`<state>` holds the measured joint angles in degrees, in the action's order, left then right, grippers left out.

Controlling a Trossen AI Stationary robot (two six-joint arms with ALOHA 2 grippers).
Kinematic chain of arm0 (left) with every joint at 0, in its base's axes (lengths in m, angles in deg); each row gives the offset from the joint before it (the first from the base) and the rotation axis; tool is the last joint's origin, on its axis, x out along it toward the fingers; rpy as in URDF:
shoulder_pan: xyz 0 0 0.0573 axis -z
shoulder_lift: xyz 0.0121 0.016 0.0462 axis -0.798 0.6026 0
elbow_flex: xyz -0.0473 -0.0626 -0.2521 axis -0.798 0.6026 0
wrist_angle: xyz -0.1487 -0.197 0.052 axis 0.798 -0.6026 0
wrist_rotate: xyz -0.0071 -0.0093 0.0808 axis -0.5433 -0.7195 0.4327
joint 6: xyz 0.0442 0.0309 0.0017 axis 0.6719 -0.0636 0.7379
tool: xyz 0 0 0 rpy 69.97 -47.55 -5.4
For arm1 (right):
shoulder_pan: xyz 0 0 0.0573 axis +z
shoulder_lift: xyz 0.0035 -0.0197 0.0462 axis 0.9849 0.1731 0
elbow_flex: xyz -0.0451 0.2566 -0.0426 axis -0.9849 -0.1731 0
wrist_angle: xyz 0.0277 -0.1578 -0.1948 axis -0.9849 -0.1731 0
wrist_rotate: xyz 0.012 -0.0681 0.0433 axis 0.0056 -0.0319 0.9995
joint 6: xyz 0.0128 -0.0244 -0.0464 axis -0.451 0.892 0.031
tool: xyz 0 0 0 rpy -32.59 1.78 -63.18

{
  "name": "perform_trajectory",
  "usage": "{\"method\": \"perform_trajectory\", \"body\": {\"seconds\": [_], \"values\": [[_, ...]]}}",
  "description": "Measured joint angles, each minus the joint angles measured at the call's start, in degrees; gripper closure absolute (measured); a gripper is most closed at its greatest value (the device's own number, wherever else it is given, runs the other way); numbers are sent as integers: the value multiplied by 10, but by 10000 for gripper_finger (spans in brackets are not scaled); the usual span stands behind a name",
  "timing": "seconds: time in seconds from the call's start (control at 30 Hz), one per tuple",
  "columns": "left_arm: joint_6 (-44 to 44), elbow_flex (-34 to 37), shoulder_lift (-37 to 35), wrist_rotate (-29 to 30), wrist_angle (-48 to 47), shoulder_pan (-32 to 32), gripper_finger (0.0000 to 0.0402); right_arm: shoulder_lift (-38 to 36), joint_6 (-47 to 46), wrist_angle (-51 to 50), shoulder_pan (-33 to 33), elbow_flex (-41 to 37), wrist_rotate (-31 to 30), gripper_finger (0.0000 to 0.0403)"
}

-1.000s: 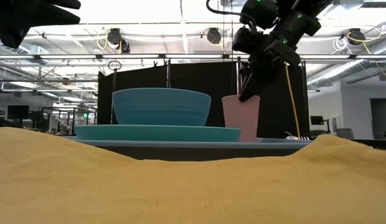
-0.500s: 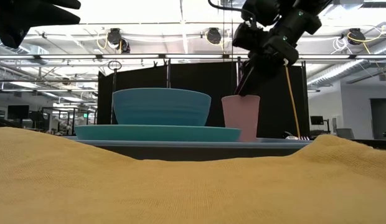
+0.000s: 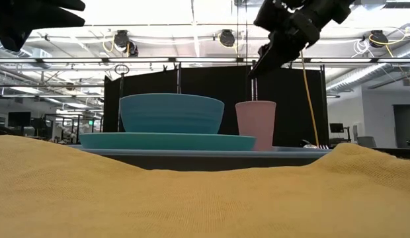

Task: Set up tray
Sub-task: Put the yellow napkin on the blue serving tray to the left of the green plate

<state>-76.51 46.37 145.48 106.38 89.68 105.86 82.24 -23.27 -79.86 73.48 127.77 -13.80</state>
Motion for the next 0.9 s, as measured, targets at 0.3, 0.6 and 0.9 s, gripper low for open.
{"method": "perform_trajectory", "body": {"seconds": [0.3,0.6,0.9], "values": [[139,0,48,-95,101,-35,282,-7,-2,16,32,0,0,225],[390,-7,102,-144,253,-24,282,-7,-13,23,67,0,2,228],[468,-95,195,-217,211,-15,282,-7,-19,26,79,0,2,233]]}}
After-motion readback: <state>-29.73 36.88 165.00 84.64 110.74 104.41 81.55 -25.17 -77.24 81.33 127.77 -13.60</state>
